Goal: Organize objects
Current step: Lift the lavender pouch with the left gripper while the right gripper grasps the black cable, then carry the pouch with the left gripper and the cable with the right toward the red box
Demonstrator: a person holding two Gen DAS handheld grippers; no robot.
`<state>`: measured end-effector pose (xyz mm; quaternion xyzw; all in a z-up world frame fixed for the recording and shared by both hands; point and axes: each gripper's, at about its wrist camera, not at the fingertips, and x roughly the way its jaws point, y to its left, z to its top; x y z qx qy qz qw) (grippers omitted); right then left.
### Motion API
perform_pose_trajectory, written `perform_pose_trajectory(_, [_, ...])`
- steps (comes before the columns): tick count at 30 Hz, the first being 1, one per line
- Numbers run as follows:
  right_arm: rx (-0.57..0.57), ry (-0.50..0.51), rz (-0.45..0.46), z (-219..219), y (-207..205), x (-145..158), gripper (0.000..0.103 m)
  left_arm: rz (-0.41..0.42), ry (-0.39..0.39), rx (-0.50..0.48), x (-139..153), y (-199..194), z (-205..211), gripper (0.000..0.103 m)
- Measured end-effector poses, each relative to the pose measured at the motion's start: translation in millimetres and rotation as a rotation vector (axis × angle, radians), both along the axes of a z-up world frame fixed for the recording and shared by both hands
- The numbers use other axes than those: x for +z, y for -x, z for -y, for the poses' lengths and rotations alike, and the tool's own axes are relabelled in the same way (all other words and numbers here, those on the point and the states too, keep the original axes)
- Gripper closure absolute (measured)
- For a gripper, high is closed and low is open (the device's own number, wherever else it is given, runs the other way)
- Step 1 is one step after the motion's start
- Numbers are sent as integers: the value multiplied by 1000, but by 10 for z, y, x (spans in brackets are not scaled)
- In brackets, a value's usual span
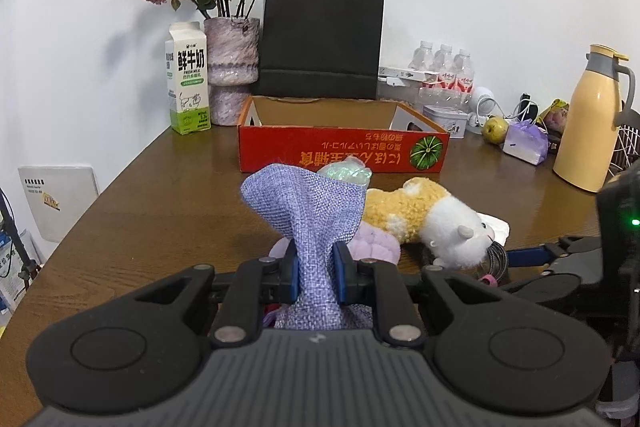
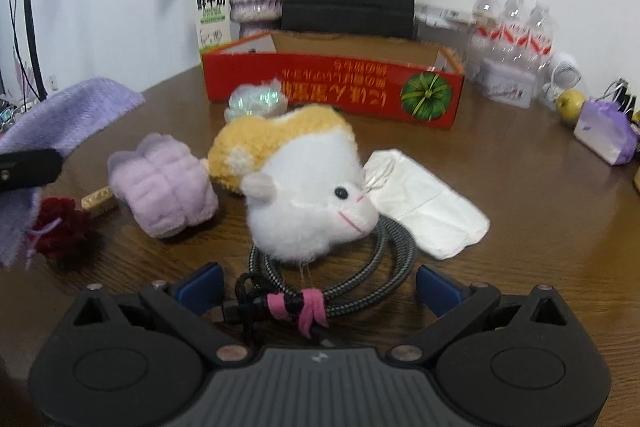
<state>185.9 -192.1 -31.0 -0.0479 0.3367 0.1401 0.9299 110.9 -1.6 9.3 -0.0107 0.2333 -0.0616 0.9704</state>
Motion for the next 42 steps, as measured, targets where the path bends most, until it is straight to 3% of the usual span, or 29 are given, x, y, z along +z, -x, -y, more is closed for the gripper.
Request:
perform_pose_trajectory(3, [5, -4, 2, -24, -29, -8, 1, -6, 5, -5, -17, 1, 4, 86])
perform_pose_trajectory(6, [19, -13, 21, -25, 11, 8, 20, -5, 9, -8, -12, 15, 3, 86])
perform_pose_trajectory(13, [22, -4, 59, -22, 111, 45, 22, 5, 10, 2, 12, 72, -38, 86])
perform_pose_trajectory(24, [-6, -36, 199, 80, 477, 171, 23, 14, 11, 6, 38, 134, -57, 86])
perform_pose_trajectory(33, [-20, -64, 315, 208, 749, 412, 23, 26, 6, -1, 85, 184, -29, 86])
perform_pose_trajectory(42, [-18, -78, 368, 235, 851, 585, 23, 51, -4, -5, 158, 232, 18, 86])
